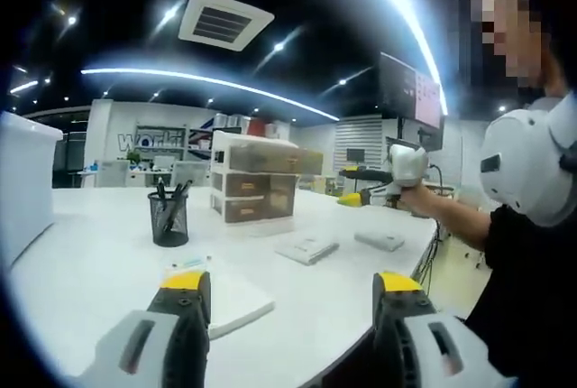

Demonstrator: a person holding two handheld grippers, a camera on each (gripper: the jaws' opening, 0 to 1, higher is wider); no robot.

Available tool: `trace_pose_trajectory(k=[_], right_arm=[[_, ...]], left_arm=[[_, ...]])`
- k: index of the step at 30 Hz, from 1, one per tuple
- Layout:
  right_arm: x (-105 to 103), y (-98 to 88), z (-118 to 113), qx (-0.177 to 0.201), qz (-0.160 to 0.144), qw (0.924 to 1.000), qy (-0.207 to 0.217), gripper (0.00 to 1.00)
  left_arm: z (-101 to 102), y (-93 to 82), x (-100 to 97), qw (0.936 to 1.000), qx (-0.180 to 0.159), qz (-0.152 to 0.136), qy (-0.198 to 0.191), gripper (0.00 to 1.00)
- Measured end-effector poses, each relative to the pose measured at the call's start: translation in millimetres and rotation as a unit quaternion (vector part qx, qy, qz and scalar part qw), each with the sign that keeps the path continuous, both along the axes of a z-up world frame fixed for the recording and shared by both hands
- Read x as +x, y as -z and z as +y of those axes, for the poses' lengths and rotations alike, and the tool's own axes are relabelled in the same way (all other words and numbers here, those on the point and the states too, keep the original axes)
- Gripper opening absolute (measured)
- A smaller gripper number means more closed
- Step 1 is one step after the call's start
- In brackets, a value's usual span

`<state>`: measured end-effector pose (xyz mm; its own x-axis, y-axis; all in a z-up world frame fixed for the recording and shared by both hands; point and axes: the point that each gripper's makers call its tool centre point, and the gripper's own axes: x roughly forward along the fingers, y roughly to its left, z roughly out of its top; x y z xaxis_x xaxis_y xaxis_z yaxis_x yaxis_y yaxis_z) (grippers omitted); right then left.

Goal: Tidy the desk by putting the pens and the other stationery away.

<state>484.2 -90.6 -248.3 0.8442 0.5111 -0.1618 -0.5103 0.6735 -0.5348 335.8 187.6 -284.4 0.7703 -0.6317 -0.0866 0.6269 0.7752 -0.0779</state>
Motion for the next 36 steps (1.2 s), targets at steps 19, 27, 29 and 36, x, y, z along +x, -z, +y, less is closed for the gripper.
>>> trace_pose_trajectory(k=[19, 27, 29, 36], right_arm=[[-62.4, 5.9, -13.9, 0.103, 0.042, 0.9938, -0.005, 0.62], [-68.2, 18.7, -12.1, 0.119, 0.064, 0.9908, -0.007, 0.63], [-69.3, 21.9, -11.3, 0.123, 0.069, 0.9899, -0.008, 0.63], [-73.7, 34.5, -8.1, 0.129, 0.089, 0.9874, -0.014, 0.63]], left_arm=[[3.9, 4.0, 6.6, 0.9994, 0.008, 0.027, -0.018, 0.73], [9.0, 4.9, 11.5, 0.9987, 0.009, 0.041, -0.029, 0.73], [9.5, 4.6, 13.7, 0.9984, 0.014, 0.044, -0.03, 0.73], [11.4, -0.2, 22.7, 0.9975, 0.038, 0.049, -0.033, 0.73]])
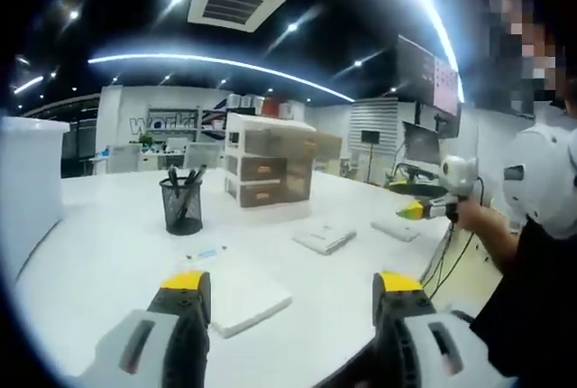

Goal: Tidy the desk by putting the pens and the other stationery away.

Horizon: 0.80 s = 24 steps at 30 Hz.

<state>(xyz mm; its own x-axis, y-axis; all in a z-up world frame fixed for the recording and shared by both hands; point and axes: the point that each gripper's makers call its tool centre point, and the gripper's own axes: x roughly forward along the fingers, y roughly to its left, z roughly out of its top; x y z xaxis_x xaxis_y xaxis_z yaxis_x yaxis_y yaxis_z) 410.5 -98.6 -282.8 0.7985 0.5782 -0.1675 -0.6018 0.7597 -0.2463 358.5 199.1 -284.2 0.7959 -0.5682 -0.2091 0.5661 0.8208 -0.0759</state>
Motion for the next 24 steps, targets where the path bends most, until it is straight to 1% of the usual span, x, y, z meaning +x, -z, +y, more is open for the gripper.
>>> trace_pose_trajectory(k=[5, 9, 13, 15, 20, 24], right_arm=[[-2.8, 7.1, 2.2, 0.0, 0.009, 0.9999, -0.005, 0.63], [-4.5, 12.7, 2.6, -0.005, 0.016, 0.9998, -0.007, 0.64], [-7.2, 17.2, 2.8, -0.011, 0.019, 0.9997, -0.009, 0.64], [-8.5, 18.8, 2.8, -0.013, 0.02, 0.9997, -0.011, 0.64], [-10.9, 21.5, 2.2, -0.013, 0.022, 0.9996, -0.013, 0.64], [-12.2, 23.0, 0.0, -0.012, 0.024, 0.9996, -0.012, 0.64]], left_arm=[[4.2, 2.1, 10.3, 0.9996, 0.022, 0.018, -0.003, 0.73], [4.5, 3.0, 18.0, 0.9991, 0.026, 0.034, 0.004, 0.73], [5.2, 10.5, 26.2, 0.9966, 0.047, 0.066, 0.012, 0.74], [6.1, 12.5, 32.0, 0.9955, 0.057, 0.075, 0.012, 0.74], [5.6, 15.2, 45.9, 0.9917, 0.066, 0.108, 0.021, 0.74], [4.9, 12.5, 56.0, 0.9907, 0.069, 0.115, 0.022, 0.74]])
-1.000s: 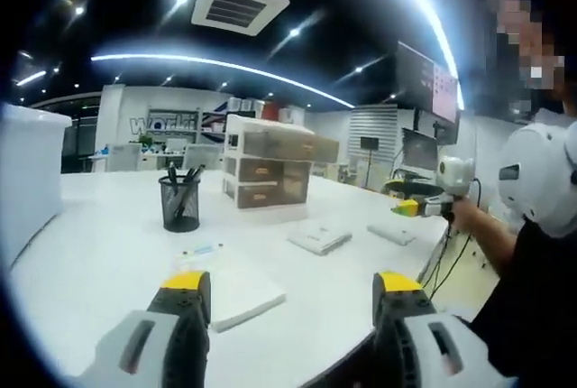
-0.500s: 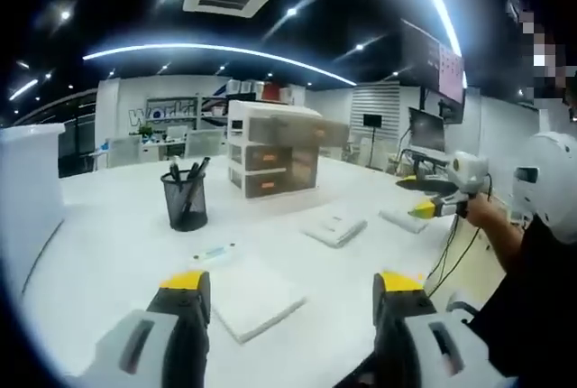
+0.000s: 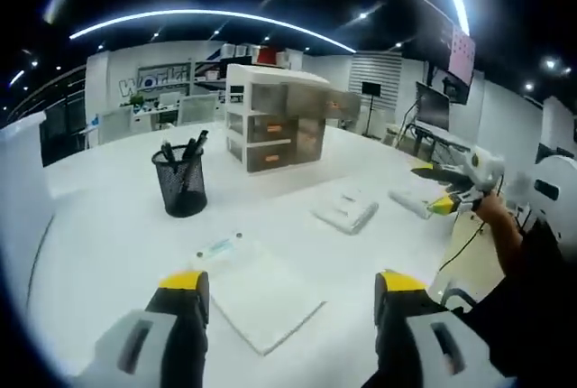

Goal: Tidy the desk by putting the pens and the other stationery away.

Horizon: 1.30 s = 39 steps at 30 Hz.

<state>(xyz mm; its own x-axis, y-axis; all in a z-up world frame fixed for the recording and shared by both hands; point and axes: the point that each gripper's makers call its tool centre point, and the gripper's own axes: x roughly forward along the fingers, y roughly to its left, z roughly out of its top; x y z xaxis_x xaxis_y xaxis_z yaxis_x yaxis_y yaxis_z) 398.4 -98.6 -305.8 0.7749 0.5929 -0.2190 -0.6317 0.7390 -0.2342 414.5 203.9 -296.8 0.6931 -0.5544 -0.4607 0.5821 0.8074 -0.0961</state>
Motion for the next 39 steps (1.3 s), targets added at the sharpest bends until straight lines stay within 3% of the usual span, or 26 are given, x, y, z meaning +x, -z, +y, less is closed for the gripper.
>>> trace_pose_trajectory(k=[5, 24, 32, 39], right_arm=[[-0.9, 1.2, -3.6, 0.004, 0.001, 1.0, 0.003, 0.64], [0.1, 8.9, -9.5, 0.002, 0.013, 0.9999, 0.007, 0.64], [-1.7, 10.9, -7.5, 0.0, 0.015, 0.9999, 0.002, 0.64], [-4.6, 11.9, -6.8, -0.001, 0.016, 0.9999, -0.001, 0.64]], left_arm=[[3.0, 1.7, 13.6, 0.9998, -0.005, 0.017, -0.004, 0.76], [3.5, 6.9, 39.8, 0.9976, 0.05, 0.043, 0.021, 0.79], [11.7, 14.2, 58.1, 0.993, 0.068, 0.097, 0.007, 0.79], [5.8, 13.5, 67.7, 0.989, 0.047, 0.138, -0.023, 0.75]])
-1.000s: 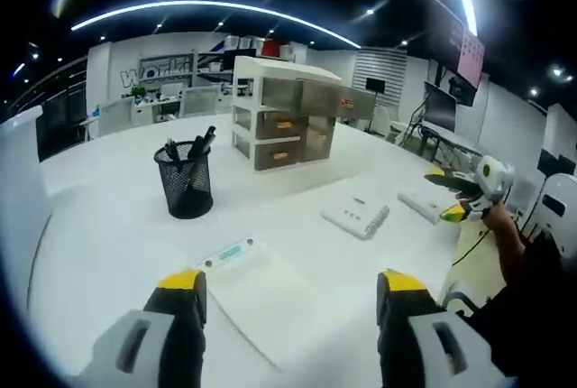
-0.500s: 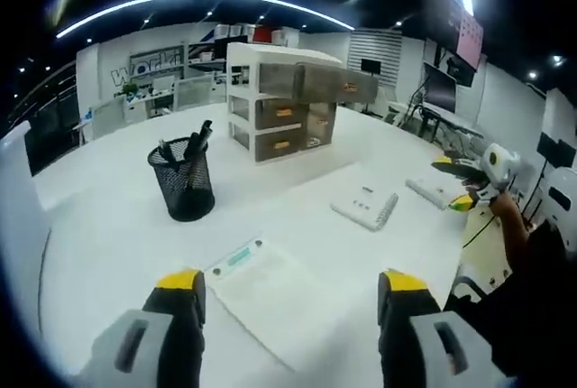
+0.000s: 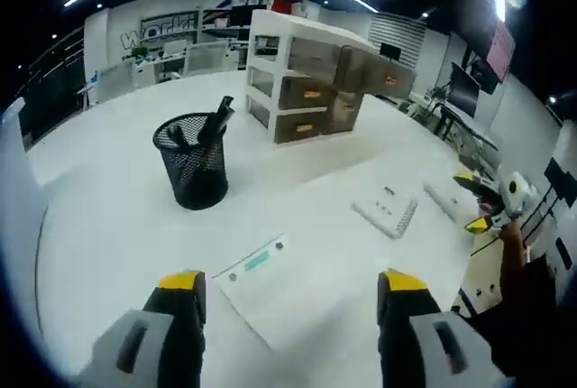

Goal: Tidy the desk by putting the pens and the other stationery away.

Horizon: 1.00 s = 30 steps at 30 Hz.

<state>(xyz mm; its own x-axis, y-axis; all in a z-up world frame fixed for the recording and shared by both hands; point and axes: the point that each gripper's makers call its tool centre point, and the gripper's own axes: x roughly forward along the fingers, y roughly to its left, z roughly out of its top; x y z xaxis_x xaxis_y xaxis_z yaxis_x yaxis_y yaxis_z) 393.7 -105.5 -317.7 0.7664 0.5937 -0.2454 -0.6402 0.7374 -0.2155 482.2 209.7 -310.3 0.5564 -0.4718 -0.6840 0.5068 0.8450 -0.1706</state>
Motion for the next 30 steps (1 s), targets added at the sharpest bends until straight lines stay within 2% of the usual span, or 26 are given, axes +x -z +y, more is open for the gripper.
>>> trace_pose_trajectory(k=[4, 7, 12, 16, 19, 26, 30], right_arm=[[-1.8, 1.5, 2.6, -0.002, 0.002, 1.0, -0.004, 0.64], [-2.8, 1.9, 4.1, -0.005, 0.003, 1.0, -0.007, 0.64], [-3.9, 1.8, 5.0, -0.006, 0.002, 0.9999, -0.01, 0.64], [-5.0, 4.0, 6.5, -0.007, 0.006, 0.9999, -0.014, 0.64], [-5.7, 5.2, 8.7, -0.009, 0.008, 0.9998, -0.018, 0.64], [-7.4, 7.8, 13.4, -0.015, 0.013, 0.9995, -0.024, 0.64], [-7.6, 8.8, 14.6, -0.024, 0.013, 0.9994, -0.023, 0.64]], left_arm=[[-2.6, 3.6, 3.1, 0.9997, -0.001, 0.018, -0.015, 0.71], [-5.0, -1.1, 10.2, 0.9973, -0.041, 0.028, -0.055, 0.71], [-3.5, 3.3, 13.5, 0.9971, -0.023, 0.036, -0.064, 0.68], [-3.8, 13.1, 16.0, 0.9957, -0.003, 0.06, -0.07, 0.69], [-3.0, 25.4, 14.4, 0.9933, 0.019, 0.09, -0.07, 0.69], [-8.1, 39.5, 20.3, 0.9864, 0.016, 0.134, -0.094, 0.67], [-8.2, 42.6, 26.5, 0.9848, 0.044, 0.134, -0.101, 0.68]])
